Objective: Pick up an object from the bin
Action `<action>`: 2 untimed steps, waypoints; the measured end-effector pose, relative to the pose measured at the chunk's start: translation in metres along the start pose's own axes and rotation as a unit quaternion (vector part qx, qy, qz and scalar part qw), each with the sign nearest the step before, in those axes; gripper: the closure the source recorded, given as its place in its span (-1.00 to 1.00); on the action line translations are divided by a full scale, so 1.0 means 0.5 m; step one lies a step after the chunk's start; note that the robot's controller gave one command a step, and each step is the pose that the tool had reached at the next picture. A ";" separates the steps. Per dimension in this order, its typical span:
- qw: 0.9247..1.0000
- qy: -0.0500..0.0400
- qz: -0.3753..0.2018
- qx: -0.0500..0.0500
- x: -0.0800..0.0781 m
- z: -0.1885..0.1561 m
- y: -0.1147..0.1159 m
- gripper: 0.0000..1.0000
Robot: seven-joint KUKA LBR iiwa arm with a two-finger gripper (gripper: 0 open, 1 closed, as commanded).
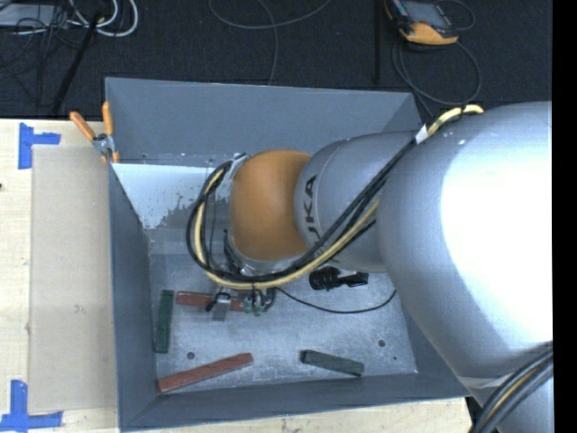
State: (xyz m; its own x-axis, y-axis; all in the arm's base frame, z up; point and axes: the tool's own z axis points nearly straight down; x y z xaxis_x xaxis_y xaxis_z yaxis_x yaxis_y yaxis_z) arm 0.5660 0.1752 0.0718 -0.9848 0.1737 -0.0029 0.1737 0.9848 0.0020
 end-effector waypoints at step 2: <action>1.000 0.000 0.000 0.000 0.001 -0.004 -0.001 1.00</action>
Offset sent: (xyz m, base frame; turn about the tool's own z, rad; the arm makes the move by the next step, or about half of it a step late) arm 0.0001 0.0001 0.0213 0.0000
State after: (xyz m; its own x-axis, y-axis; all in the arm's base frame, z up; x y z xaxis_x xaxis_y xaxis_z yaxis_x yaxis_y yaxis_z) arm 0.5656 0.1750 0.0738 -0.9846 0.1747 -0.0020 0.1747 0.9846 0.0017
